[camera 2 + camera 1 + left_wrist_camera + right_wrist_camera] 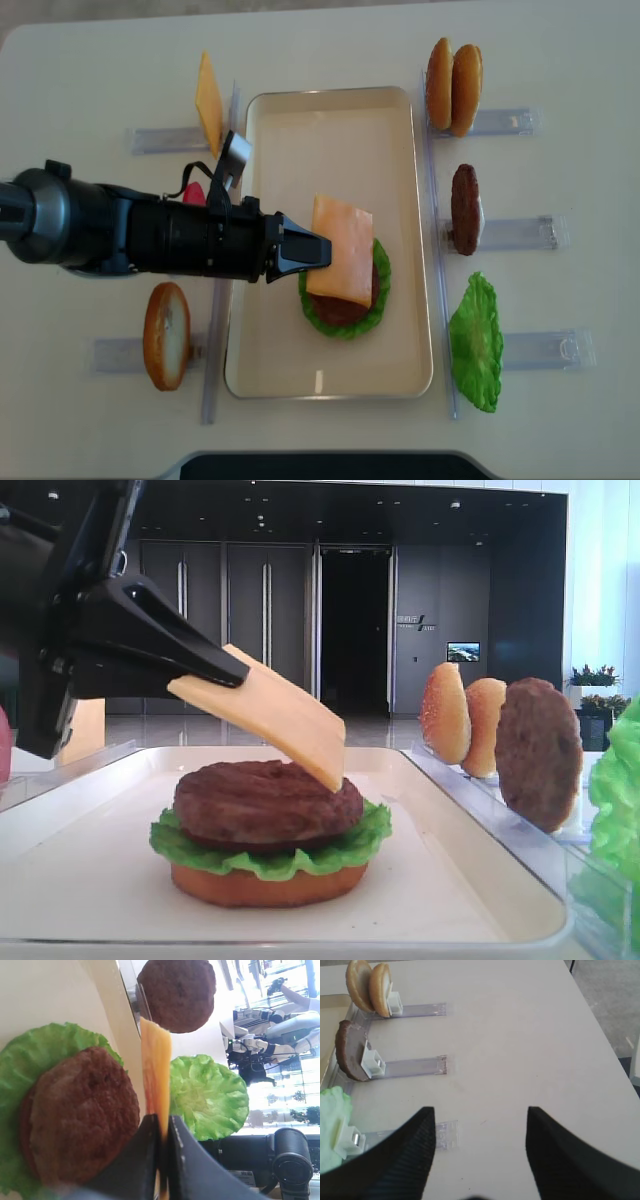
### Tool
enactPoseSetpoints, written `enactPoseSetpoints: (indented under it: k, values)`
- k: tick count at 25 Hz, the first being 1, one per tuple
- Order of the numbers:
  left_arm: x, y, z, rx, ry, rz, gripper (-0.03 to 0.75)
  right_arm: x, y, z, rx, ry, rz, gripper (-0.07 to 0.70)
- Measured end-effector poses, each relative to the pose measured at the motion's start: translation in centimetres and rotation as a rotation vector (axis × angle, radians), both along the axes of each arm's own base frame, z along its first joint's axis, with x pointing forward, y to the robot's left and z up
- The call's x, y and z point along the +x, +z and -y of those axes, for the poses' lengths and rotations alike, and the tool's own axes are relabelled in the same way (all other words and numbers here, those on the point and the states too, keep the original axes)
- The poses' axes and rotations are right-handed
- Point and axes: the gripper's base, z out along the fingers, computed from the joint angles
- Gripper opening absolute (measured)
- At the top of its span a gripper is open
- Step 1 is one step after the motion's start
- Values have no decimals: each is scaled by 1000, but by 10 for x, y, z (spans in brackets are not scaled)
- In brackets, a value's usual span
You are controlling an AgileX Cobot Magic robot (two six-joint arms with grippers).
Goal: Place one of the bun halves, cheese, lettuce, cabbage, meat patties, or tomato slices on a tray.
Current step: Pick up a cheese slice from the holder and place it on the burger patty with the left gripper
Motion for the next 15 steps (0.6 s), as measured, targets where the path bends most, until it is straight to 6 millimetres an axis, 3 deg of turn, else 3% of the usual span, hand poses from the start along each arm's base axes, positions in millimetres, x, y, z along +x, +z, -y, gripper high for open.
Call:
enactPoseSetpoints:
  k: [7, 15]
  values:
    - [0, -1, 0, 7, 9, -9, 60, 0, 0, 0, 0, 0, 0, 414]
    - [0, -1, 0, 3, 26, -42, 364, 0, 0, 0, 0, 0, 0, 414]
